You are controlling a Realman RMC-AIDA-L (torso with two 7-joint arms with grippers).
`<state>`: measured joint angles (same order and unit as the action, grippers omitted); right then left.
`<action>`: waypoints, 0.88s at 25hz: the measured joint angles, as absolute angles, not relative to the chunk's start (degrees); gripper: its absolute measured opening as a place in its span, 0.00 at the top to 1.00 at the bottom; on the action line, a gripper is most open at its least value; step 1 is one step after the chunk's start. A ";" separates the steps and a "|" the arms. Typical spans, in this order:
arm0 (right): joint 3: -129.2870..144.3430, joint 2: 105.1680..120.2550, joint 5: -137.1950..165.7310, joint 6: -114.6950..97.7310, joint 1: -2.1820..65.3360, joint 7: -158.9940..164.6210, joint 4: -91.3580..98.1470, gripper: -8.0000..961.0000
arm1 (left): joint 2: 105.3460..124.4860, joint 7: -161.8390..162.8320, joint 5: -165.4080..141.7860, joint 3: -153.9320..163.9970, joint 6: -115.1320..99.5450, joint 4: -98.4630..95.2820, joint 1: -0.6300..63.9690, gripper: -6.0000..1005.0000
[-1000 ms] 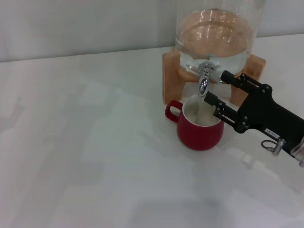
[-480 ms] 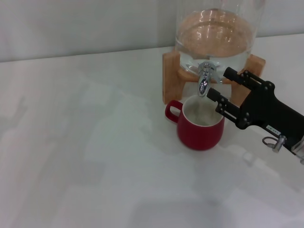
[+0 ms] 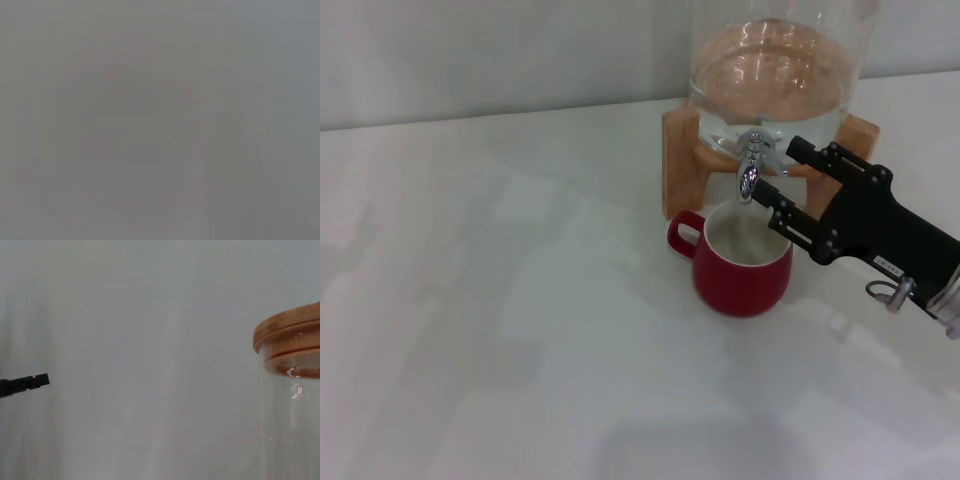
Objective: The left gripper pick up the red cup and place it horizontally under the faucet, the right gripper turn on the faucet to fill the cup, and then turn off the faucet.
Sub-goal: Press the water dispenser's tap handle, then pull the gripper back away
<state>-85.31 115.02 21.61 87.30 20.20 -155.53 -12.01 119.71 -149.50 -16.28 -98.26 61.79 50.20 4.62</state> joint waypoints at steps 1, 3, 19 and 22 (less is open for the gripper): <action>-85.34 115.03 21.61 86.83 20.26 -155.52 -12.46 0.36 | 119.71 -149.50 -16.29 -98.26 61.79 50.17 4.62 0.12; -85.34 115.03 21.61 86.73 20.26 -155.52 -12.52 0.36 | 119.71 -149.50 -16.37 -98.26 61.79 50.11 4.60 0.12; -85.34 115.05 21.00 86.56 20.13 -155.48 -12.57 0.36 | 119.71 -149.50 -16.54 -98.26 61.79 50.02 4.74 0.12; -85.34 115.05 21.00 86.57 20.07 -155.47 -12.57 0.36 | 119.71 -149.50 -16.54 -98.26 61.78 49.99 4.82 0.12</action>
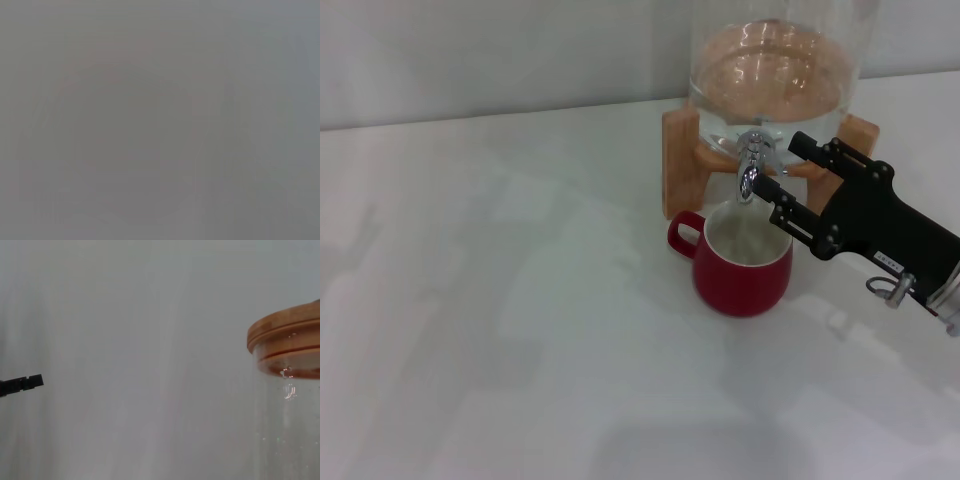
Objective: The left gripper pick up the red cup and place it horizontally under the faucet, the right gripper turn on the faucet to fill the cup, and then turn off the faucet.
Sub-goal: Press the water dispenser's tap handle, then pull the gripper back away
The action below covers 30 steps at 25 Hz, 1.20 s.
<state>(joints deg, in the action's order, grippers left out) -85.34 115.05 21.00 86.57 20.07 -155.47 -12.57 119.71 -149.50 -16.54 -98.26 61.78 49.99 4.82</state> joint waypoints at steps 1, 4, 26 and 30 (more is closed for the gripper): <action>-85.34 115.05 21.00 86.57 20.06 -155.47 -12.57 0.36 | 119.70 -149.50 -16.54 -98.26 61.78 49.96 4.84 0.12; -85.34 115.10 21.00 86.57 20.04 -155.47 -12.57 0.36 | 119.70 -149.50 -16.53 -98.26 61.79 49.89 4.88 0.12; -85.34 115.14 20.83 86.49 20.13 -155.47 -12.57 0.36 | 119.62 -149.50 -16.52 -98.26 61.78 50.08 5.02 0.12; -85.40 115.13 20.82 86.48 20.09 -155.47 -12.57 0.36 | 119.62 -149.50 -16.52 -98.26 61.78 50.15 5.01 0.12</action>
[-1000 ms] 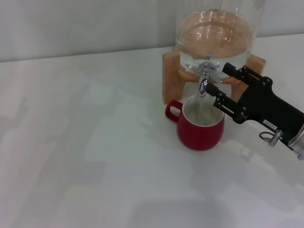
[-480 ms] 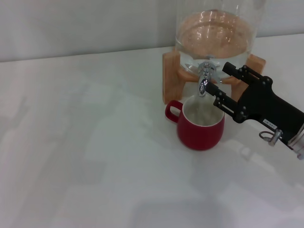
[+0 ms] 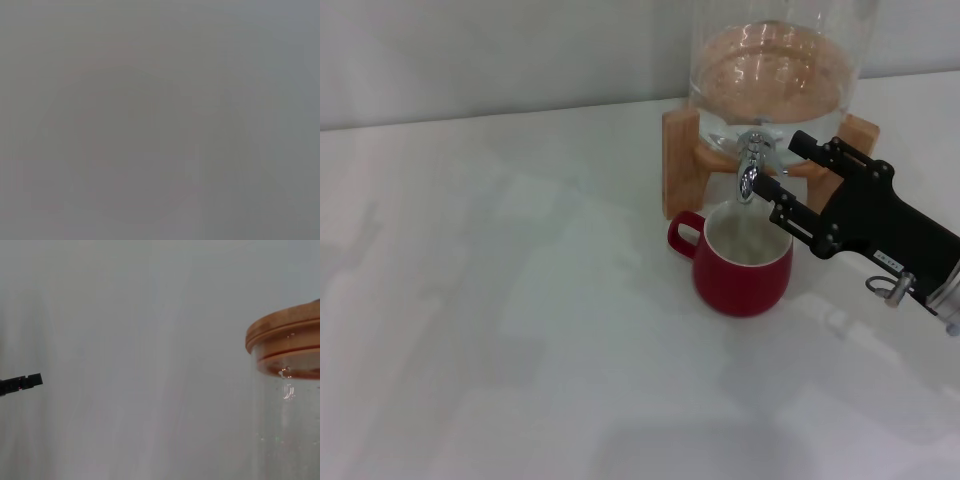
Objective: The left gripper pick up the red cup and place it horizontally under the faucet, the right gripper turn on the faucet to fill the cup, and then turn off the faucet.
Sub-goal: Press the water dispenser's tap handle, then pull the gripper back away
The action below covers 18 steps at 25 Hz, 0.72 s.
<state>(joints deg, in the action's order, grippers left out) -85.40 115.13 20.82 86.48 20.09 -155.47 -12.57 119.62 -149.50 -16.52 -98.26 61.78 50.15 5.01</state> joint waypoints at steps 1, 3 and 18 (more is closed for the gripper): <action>-85.40 115.13 20.82 86.48 20.09 -155.47 -12.57 0.36 | 119.62 -149.50 -16.52 -98.26 61.78 50.15 5.01 0.12; -85.43 115.13 20.82 86.48 20.07 -155.47 -12.57 0.36 | 119.62 -149.50 -16.52 -98.26 61.79 50.14 5.01 0.12; -85.43 115.13 20.83 86.48 20.13 -155.47 -12.57 0.36 | 119.62 -149.50 -16.37 -98.26 61.78 50.09 5.01 0.12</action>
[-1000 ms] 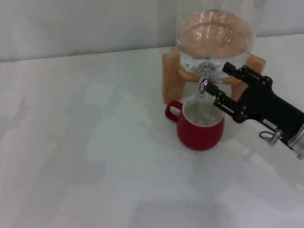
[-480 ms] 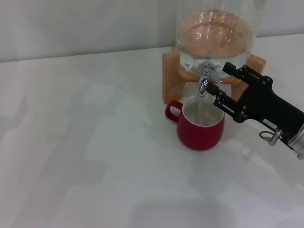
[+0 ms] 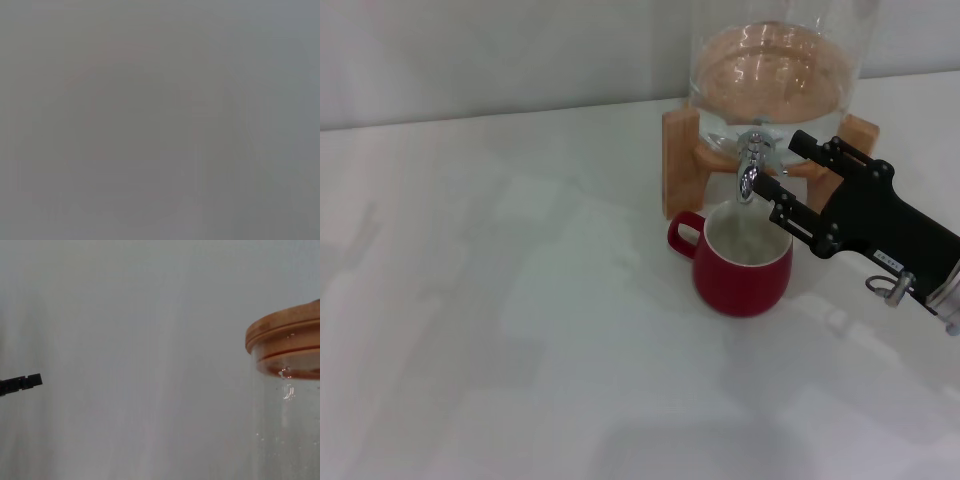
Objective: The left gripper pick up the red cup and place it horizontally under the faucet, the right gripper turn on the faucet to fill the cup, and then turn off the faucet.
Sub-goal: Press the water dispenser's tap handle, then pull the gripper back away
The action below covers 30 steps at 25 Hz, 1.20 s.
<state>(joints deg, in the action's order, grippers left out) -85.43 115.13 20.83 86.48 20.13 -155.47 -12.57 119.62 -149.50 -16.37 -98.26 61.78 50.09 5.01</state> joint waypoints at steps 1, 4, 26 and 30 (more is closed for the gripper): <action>-85.43 115.13 20.83 86.48 20.13 -155.48 -12.57 0.36 | 119.62 -149.50 -16.36 -98.27 61.78 50.09 5.01 0.12; -85.43 115.13 20.83 86.48 20.13 -155.47 -12.57 0.36 | 119.62 -149.50 -16.35 -98.26 61.79 50.08 5.01 0.12; -85.96 115.04 20.83 86.34 20.13 -155.48 -12.57 0.36 | 119.61 -149.50 -16.32 -98.32 61.30 49.75 5.92 0.12; -85.95 115.04 20.83 86.28 20.13 -155.47 -12.57 0.36 | 119.57 -149.50 -16.32 -98.34 61.27 49.72 5.97 0.12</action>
<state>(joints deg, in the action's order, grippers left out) -85.95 115.04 20.83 86.28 20.13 -155.47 -12.57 119.57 -149.50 -16.32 -98.34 61.27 49.72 5.97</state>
